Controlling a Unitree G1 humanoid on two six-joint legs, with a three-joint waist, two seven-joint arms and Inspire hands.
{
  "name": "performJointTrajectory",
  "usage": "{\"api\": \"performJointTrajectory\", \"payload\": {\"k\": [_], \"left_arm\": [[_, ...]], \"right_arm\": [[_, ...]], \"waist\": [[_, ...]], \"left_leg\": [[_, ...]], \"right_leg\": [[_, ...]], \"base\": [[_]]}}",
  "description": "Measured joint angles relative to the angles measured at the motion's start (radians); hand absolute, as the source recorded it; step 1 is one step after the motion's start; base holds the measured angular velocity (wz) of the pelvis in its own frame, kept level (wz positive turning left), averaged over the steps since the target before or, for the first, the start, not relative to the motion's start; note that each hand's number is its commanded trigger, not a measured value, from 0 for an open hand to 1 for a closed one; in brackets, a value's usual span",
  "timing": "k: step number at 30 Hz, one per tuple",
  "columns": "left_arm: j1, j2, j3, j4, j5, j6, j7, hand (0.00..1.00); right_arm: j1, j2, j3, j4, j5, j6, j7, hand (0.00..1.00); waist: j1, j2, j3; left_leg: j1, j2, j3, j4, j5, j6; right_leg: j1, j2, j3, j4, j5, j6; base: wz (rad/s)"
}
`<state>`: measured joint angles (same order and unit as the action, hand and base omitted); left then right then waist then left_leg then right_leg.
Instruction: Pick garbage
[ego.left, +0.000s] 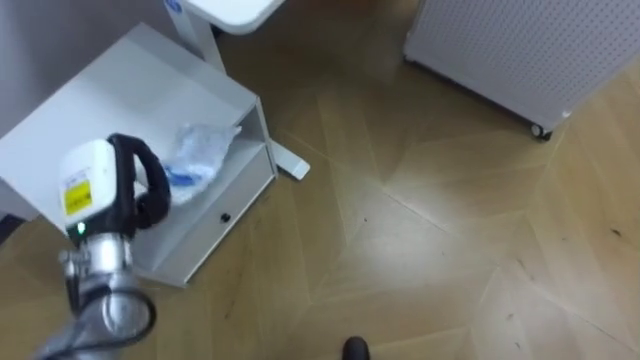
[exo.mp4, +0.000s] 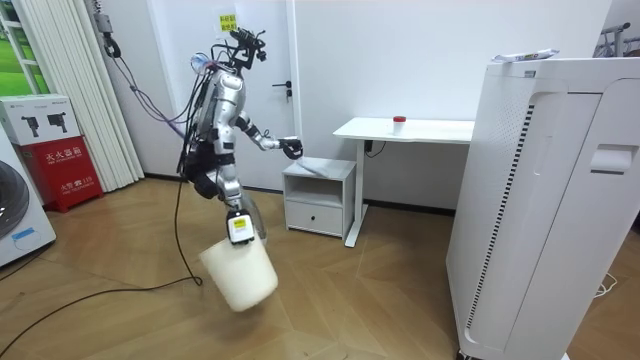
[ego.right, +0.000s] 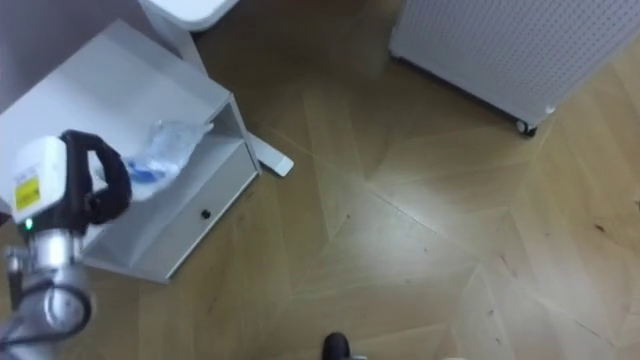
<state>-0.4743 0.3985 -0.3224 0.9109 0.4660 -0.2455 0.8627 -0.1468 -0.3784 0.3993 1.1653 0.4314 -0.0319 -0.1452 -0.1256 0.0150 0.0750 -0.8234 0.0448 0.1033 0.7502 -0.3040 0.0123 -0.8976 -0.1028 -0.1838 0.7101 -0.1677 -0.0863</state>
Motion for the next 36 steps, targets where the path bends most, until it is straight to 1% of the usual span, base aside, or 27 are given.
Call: {"api": "performJointTrajectory", "payload": {"k": [1,3,4,6,7,8,10,12,14,16,17,20,25,29,31,34,36], "left_arm": [[0.004,-0.006,-0.005,0.000,0.000,0.000,0.000,1.00],[0.015,-0.026,-0.023,-0.001,-0.002,-0.002,0.000,1.00],[0.016,-0.032,-0.026,-0.001,-0.002,-0.002,0.001,1.00],[0.032,-0.034,-0.032,-0.014,0.005,-0.006,0.014,1.00],[0.036,-0.034,-0.032,-0.020,0.005,-0.006,0.018,1.00],[0.043,-0.035,-0.033,-0.029,0.001,-0.006,0.027,1.00],[0.055,-0.036,-0.038,-0.037,-0.003,-0.009,0.029,1.00],[0.066,-0.037,-0.044,-0.044,-0.003,-0.013,0.028,1.00],[0.092,-0.040,-0.044,-0.067,-0.002,-0.013,0.023,1.00],[0.114,-0.046,-0.048,-0.085,-0.002,-0.012,0.010,1.00],[0.132,-0.046,-0.050,-0.105,-0.005,-0.010,-0.013,1.00],[0.163,-0.049,-0.067,-0.143,-0.028,-0.001,-0.071,1.00],[0.172,-0.056,-0.075,-0.162,-0.045,-0.001,-0.146,1.00],[0.180,-0.066,-0.076,-0.196,-0.069,-0.001,-0.204,1.00],[0.183,-0.072,-0.087,-0.207,-0.106,-0.001,-0.225,1.00],[0.197,-0.084,-0.118,-0.227,-0.185,0.000,-0.289,1.00],[0.215,-0.101,-0.126,-0.235,-0.220,0.000,-0.346,1.00]], "right_arm": [[-0.006,-0.002,0.000,0.001,0.000,0.000,-0.008,1.00],[-0.020,-0.009,-0.004,0.002,0.002,0.000,-0.036,1.00],[-0.020,-0.009,-0.011,0.002,0.002,0.000,-0.042,1.00],[-0.028,-0.005,-0.037,-0.001,0.001,0.000,-0.065,1.00],[-0.032,-0.006,-0.043,-0.002,0.001,0.000,-0.067,1.00],[-0.041,-0.006,-0.067,-0.002,0.001,0.000,-0.077,1.00],[-0.055,-0.006,-0.107,-0.003,0.019,-0.008,-0.082,1.00],[-0.071,0.005,-0.142,-0.007,0.093,-0.039,-0.070,1.00],[-0.093,0.012,-0.170,-0.011,0.126,-0.046,-0.070,1.00],[-0.114,0.015,-0.193,-0.016,0.152,-0.046,-0.072,1.00],[-0.124,0.019,-0.203,-0.017,0.168,-0.046,-0.073,1.00],[-0.147,0.019,-0.209,-0.024,0.197,-0.045,-0.073,1.00],[-0.159,0.020,-0.209,-0.047,0.196,-0.045,-0.071,1.00],[-0.160,0.020,-0.209,-0.045,0.197,-0.045,-0.071,1.00],[-0.160,0.020,-0.208,-0.045,0.202,-0.042,-0.069,1.00],[-0.160,0.020,-0.203,-0.041,0.230,-0.042,-0.059,1.00],[-0.160,0.021,-0.203,-0.030,0.232,-0.041,-0.045,1.00]], "waist": [[0.001,-0.002,-0.0011],[0.020,-0.017,-0.0063],[0.024,-0.022,-0.0090],[0.033,-0.045,-0.0209],[0.033,-0.050,-0.0243],[0.033,-0.057,-0.0250],[0.031,-0.063,-0.0252],[0.027,-0.071,-0.0241],[0.030,-0.075,-0.0243],[0.034,-0.081,-0.0250],[0.037,-0.086,-0.0255],[0.042,-0.088,-0.0252],[0.051,-0.088,-0.0251],[0.052,-0.089,-0.0249],[0.053,-0.091,-0.0247],[0.055,-0.092,-0.0247],[0.058,-0.092,-0.0246]], "left_leg": [[0.000,-0.001,0.000,-0.001,0.001,0.001],[0.007,-0.006,0.001,-0.005,0.002,0.003],[0.008,-0.007,0.001,-0.005,0.002,0.004],[0.017,-0.007,-0.001,-0.004,0.003,0.004],[0.018,-0.007,-0.002,-0.003,0.003,0.004],[0.024,-0.005,-0.006,-0.003,0.004,0.006],[0.038,-0.006,-0.011,-0.005,0.006,0.007],[0.049,-0.005,-0.012,-0.009,0.008,0.011],[0.052,-0.006,-0.011,-0.012,0.008,0.012],[0.052,-0.006,-0.010,-0.013,0.010,0.015],[0.052,-0.006,-0.009,-0.014,0.010,0.015],[0.051,-0.006,-0.009,-0.014,0.011,0.016],[0.053,-0.008,-0.011,-0.026,0.012,0.017],[0.051,-0.007,-0.008,-0.027,0.010,0.019],[0.052,-0.008,-0.004,-0.030,0.010,0.022],[0.054,-0.009,-0.002,-0.035,0.012,0.026],[0.064,-0.010,-0.002,-0.042,0.012,0.026]], "right_leg": [[0.000,-0.001,0.001,0.000,-0.002,0.002],[0.004,-0.003,0.005,0.000,-0.004,0.006],[0.006,-0.004,0.004,-0.001,-0.004,0.006],[0.017,-0.003,0.004,-0.003,-0.005,0.008],[0.020,-0.003,0.004,-0.004,-0.005,0.008],[0.031,0.000,0.002,-0.012,-0.004,0.010],[0.052,-0.001,-0.005,-0.022,0.000,0.013],[0.067,0.000,-0.005,-0.030,0.003,0.021],[0.070,0.000,-0.004,-0.035,0.008,0.025],[0.070,-0.001,-0.004,-0.035,0.011,0.022],[0.070,-0.002,-0.005,-0.036,0.013,0.021],[0.072,-0.004,-0.013,-0.039,0.014,0.019],[0.072,-0.015,-0.022,-0.040,0.013,0.018],[0.073,-0.017,-0.022,-0.046,0.012,0.023],[0.073,-0.018,-0.020,-0.048,0.013,0.025],[0.075,-0.019,-0.020,-0.055,0.015,0.028],[0.085,-0.019,-0.021,-0.060,0.015,0.028]], "base": [[0.13],[0.02],[0.00],[0.02],[0.00],[0.04],[0.06],[0.05],[0.00],[0.00],[0.00],[0.00],[0.03],[0.01],[-0.04],[0.00],[0.00]]}}
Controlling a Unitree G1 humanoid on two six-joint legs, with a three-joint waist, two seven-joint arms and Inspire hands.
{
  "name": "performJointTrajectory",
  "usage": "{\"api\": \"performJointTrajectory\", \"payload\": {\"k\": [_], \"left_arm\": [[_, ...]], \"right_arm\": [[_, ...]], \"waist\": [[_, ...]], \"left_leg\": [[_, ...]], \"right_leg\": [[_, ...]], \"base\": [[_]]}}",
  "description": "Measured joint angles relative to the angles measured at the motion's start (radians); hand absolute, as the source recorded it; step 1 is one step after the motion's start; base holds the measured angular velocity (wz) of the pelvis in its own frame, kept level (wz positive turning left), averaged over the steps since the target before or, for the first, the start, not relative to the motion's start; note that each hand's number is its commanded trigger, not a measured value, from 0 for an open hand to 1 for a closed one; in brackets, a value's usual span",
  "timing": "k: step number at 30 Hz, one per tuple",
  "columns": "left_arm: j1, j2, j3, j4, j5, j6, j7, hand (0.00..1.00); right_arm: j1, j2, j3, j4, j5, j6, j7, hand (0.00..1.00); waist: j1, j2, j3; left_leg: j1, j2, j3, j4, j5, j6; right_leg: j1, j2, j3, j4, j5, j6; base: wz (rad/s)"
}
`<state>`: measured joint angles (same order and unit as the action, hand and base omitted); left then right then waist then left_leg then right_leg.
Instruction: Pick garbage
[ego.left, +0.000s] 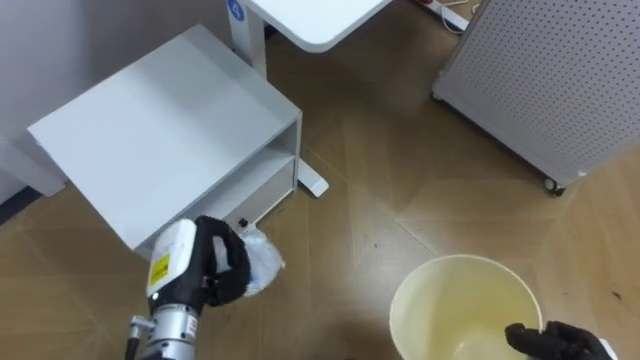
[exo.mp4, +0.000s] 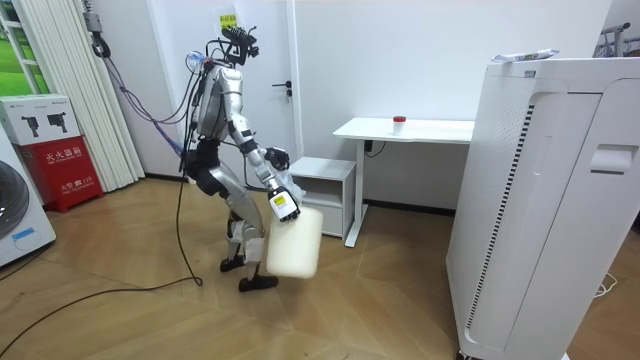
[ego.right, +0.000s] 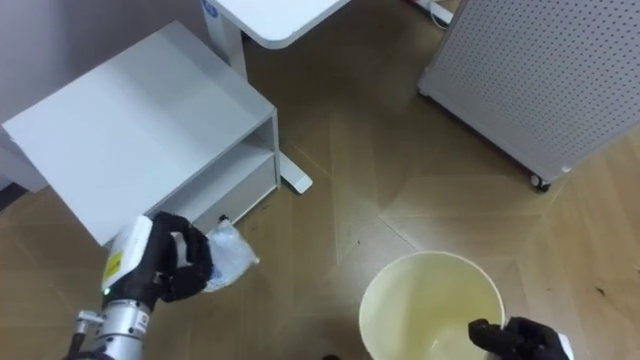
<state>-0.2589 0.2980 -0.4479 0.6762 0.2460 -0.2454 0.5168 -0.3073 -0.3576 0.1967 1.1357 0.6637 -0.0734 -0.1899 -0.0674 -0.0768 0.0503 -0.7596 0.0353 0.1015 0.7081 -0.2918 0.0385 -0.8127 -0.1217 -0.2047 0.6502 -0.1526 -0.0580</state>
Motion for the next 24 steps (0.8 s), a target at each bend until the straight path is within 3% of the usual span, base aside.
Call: {"api": "performJointTrajectory", "payload": {"k": [4,7,14,19,24], "left_arm": [[0.034,-0.015,-0.001,-0.086,-0.031,0.003,-0.088,1.00],[0.031,-0.049,-0.009,-0.110,-0.091,0.001,-0.154,1.00],[0.036,-0.122,-0.023,-0.121,-0.155,-0.001,-0.296,1.00],[0.039,-0.121,-0.041,-0.141,-0.167,-0.002,-0.359,1.00],[0.043,-0.122,-0.048,-0.215,-0.255,-0.002,-0.440,1.00]], "right_arm": [[-0.001,0.010,0.000,0.021,-0.001,-0.005,0.006,1.00],[-0.003,0.014,0.026,0.044,-0.002,-0.022,0.032,1.00],[-0.003,0.085,0.055,0.084,-0.039,-0.036,0.064,1.00],[-0.004,0.095,0.058,0.084,-0.069,-0.040,0.071,1.00],[-0.008,0.096,0.066,0.111,-0.065,-0.060,0.111,1.00]], "waist": [[0.008,0.000,0.0002],[0.019,-0.001,0.0003],[0.043,0.000,0.0008],[0.048,0.000,0.0009],[0.050,0.000,0.0011]], "left_leg": [[0.006,0.004,-0.001,-0.005,0.000,0.000],[0.013,0.005,0.000,-0.012,0.001,0.001],[0.053,0.010,0.001,-0.055,0.004,0.002],[0.052,0.004,0.003,-0.068,0.006,0.005],[0.050,0.004,0.001,-0.070,0.006,0.005]], "right_leg": [[0.010,0.002,-0.008,-0.011,0.000,0.000],[0.018,0.004,-0.008,-0.021,0.004,0.001],[0.066,0.019,-0.009,-0.081,0.020,0.010],[0.063,0.014,-0.009,-0.082,0.019,0.015],[0.061,0.013,-0.009,-0.083,0.017,0.017]], "base": [[0.02],[-0.01],[-0.04],[0.02],[0.00]]}}
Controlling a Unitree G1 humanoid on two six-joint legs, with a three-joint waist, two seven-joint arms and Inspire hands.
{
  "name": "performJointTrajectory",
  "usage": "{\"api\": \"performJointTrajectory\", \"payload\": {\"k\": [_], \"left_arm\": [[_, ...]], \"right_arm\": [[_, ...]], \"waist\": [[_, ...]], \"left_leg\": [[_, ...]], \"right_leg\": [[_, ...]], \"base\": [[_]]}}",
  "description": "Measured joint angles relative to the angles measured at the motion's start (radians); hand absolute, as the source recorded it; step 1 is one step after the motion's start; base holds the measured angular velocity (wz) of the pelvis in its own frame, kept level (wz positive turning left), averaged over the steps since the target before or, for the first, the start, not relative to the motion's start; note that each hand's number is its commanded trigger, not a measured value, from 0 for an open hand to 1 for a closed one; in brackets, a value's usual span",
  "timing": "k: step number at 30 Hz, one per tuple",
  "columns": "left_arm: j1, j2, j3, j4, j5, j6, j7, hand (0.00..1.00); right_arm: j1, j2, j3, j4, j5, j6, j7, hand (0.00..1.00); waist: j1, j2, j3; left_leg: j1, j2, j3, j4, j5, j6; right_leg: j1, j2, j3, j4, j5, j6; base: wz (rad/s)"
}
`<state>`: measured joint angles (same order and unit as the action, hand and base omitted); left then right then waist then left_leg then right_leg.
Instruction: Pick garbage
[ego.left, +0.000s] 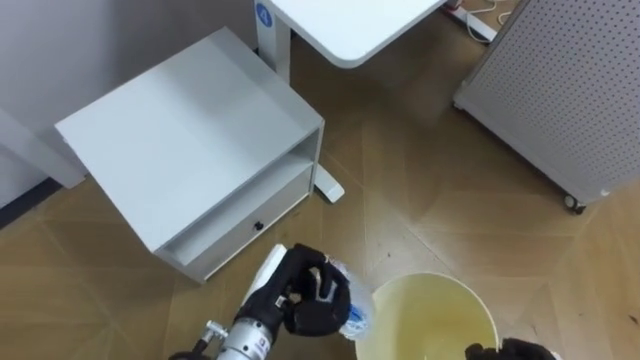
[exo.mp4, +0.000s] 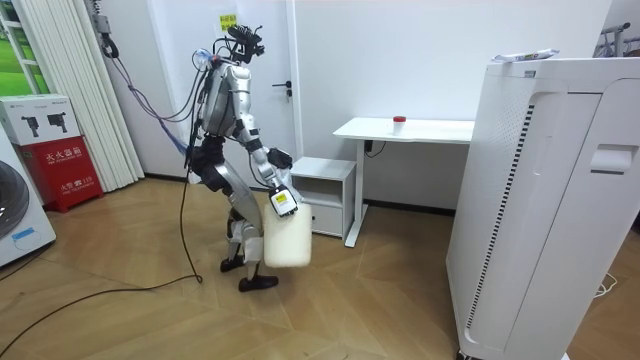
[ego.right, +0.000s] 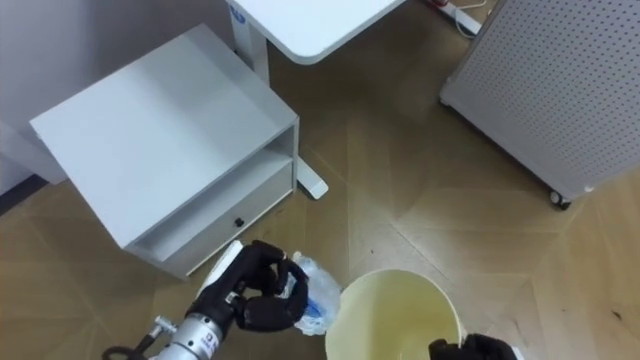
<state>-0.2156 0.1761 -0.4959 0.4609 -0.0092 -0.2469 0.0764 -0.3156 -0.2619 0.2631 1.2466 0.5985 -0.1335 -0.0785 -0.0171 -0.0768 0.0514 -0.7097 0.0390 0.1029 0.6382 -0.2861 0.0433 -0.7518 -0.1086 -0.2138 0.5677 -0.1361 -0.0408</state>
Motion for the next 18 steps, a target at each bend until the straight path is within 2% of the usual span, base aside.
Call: {"api": "performJointTrajectory", "payload": {"k": [8,11,18], "left_arm": [[0.015,-0.002,0.002,-0.044,-0.051,0.000,-0.118,1.00],[0.023,-0.004,-0.001,-0.060,-0.114,0.000,-0.170,1.00],[0.035,-0.006,-0.067,-0.070,-0.278,0.001,-0.247,1.00]], "right_arm": [[0.013,0.003,-0.006,0.014,-0.053,-0.005,0.028,1.00],[0.024,0.004,-0.008,0.015,-0.054,-0.010,0.036,1.00],[0.025,0.011,-0.006,0.029,-0.049,-0.010,0.037,1.00]], "waist": [[-0.002,0.003,-0.0003],[0.000,0.005,-0.0004],[-0.005,0.008,-0.0014]], "left_leg": [[0.010,0.004,0.003,-0.006,0.000,0.000],[0.024,0.002,0.004,-0.020,0.003,0.001],[0.038,0.000,0.004,-0.045,0.010,0.000]], "right_leg": [[0.008,0.004,0.004,-0.005,0.001,-0.001],[0.021,0.005,0.003,-0.017,0.004,-0.001],[0.033,0.005,-0.001,-0.038,0.008,0.001]], "base": [[-0.01],[0.00],[0.00]]}}
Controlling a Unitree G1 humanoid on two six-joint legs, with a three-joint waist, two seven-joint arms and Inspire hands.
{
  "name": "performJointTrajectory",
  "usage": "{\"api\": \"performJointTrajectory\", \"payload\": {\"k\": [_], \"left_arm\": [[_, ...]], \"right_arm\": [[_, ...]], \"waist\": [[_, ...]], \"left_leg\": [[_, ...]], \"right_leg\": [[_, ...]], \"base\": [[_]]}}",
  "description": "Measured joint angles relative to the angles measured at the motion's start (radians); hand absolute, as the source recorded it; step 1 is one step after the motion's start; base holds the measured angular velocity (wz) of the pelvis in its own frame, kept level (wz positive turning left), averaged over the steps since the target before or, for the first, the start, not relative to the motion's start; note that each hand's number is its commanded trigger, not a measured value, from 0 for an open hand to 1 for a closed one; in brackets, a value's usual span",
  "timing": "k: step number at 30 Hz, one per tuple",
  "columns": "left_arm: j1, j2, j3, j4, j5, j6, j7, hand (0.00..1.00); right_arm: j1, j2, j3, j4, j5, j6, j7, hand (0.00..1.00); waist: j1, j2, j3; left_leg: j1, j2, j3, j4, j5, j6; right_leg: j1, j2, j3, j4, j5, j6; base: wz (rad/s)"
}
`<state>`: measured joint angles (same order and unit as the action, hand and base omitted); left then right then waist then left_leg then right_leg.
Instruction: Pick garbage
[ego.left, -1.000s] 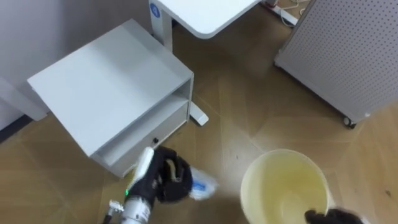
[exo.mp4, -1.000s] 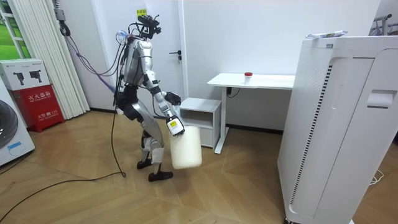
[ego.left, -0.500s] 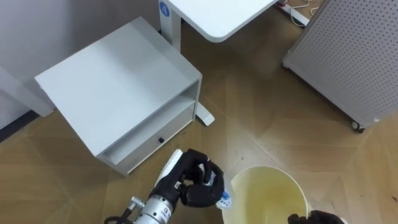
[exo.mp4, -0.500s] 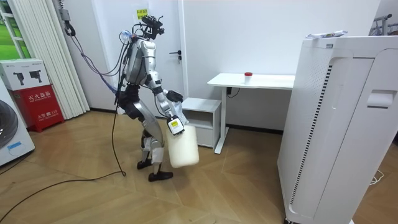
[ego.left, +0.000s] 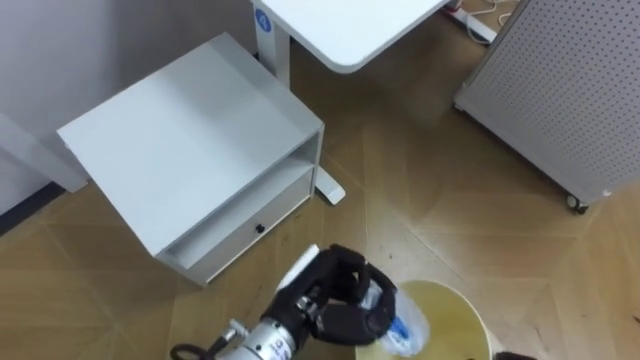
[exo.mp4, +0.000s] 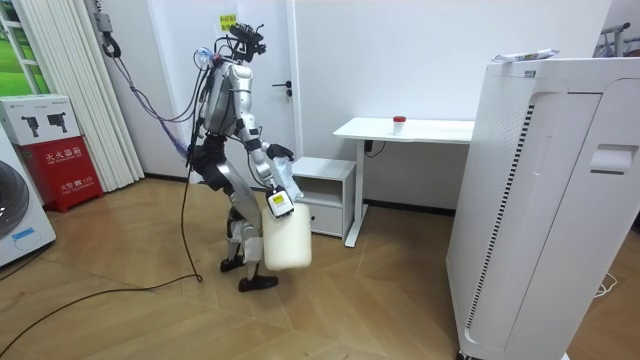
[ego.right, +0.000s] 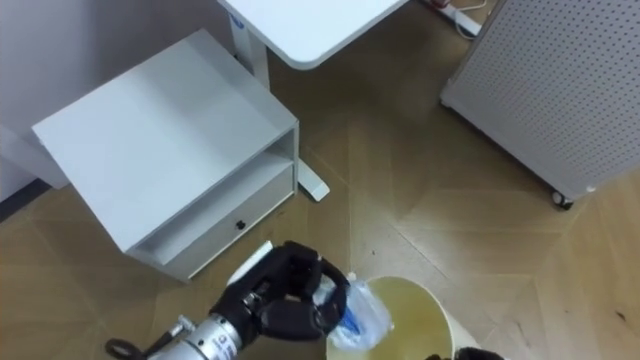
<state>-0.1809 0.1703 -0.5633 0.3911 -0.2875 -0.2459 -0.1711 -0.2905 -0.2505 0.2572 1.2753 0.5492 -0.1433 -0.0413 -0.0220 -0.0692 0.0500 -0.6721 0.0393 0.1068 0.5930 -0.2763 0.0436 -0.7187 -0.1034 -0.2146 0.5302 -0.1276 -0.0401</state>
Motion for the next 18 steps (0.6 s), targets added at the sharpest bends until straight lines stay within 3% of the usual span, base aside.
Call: {"api": "performJointTrajectory", "payload": {"k": [5,6,7,18], "left_arm": [[0.011,0.000,-0.040,-0.017,-0.044,0.001,-0.054,1.00],[0.013,0.000,-0.044,-0.022,-0.063,0.002,-0.076,0.65],[0.015,0.000,-0.048,-0.024,-0.075,0.003,-0.085,0.00],[0.060,-0.002,-0.092,-0.038,-0.095,0.059,-0.181,0.00]], "right_arm": [[-0.001,0.000,0.000,0.000,0.005,-0.001,0.014,1.00],[0.001,0.001,0.001,0.006,0.010,-0.001,0.022,1.00],[0.001,0.001,0.001,0.006,0.011,-0.001,0.025,1.00],[0.011,0.001,0.006,-0.010,0.012,-0.002,0.047,1.00]], "waist": [[0.001,0.000,-0.0001],[0.000,0.000,-0.0001],[0.001,0.000,-0.0002],[0.004,0.002,-0.0024]], "left_leg": [[0.004,0.000,-0.002,-0.007,0.002,0.000],[0.004,0.000,-0.002,-0.006,0.002,0.000],[0.004,0.000,-0.002,-0.006,0.002,0.000],[0.005,0.001,-0.001,-0.006,0.002,0.000]], "right_leg": [[0.008,0.000,-0.006,-0.010,0.000,0.001],[0.009,0.000,-0.006,-0.011,0.000,0.001],[0.010,0.000,-0.006,-0.011,0.001,0.001],[0.010,0.001,-0.007,-0.012,0.001,0.001]], "base": [[0.01],[0.00],[0.00],[0.00]]}}
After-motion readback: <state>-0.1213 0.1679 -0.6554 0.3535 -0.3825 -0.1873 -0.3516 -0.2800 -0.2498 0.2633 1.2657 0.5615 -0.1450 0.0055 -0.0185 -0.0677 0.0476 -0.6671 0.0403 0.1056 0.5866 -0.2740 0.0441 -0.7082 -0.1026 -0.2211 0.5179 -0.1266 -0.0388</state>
